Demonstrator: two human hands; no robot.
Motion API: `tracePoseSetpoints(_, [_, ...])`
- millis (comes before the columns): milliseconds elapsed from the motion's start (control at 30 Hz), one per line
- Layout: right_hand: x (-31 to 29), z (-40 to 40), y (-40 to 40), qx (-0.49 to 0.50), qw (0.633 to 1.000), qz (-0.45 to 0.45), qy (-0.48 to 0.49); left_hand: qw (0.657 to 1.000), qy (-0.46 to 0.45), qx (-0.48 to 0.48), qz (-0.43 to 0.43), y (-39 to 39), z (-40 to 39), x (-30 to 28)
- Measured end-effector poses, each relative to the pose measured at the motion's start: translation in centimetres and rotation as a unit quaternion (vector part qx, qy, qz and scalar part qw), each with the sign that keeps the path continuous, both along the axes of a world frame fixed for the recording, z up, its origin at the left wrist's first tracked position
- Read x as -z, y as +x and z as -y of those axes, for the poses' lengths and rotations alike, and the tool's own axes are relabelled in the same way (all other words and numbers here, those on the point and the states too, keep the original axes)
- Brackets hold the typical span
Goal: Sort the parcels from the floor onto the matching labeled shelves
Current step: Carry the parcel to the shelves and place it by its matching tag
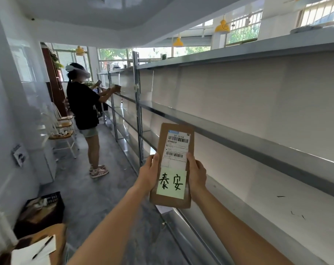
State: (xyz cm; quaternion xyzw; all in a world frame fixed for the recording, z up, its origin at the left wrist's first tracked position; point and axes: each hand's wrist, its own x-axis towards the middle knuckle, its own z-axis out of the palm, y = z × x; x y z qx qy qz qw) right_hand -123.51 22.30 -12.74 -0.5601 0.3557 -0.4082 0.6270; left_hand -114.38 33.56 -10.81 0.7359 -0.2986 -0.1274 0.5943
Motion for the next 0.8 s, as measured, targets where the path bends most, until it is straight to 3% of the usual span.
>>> tracePoseSetpoints(400, [0.3, 3.1, 7.8, 0.023, 1.000, -0.011, -0.007, 0.999, 0.012, 0.031, -0.002, 8.0, 3.2, -0.1])
tracePoseSetpoints(800, [-1.8, 8.9, 15.7, -0.004, 1.000, -0.001, -0.029, 1.000, -0.011, -0.009, 0.005, 15.7, 8.7, -1.2])
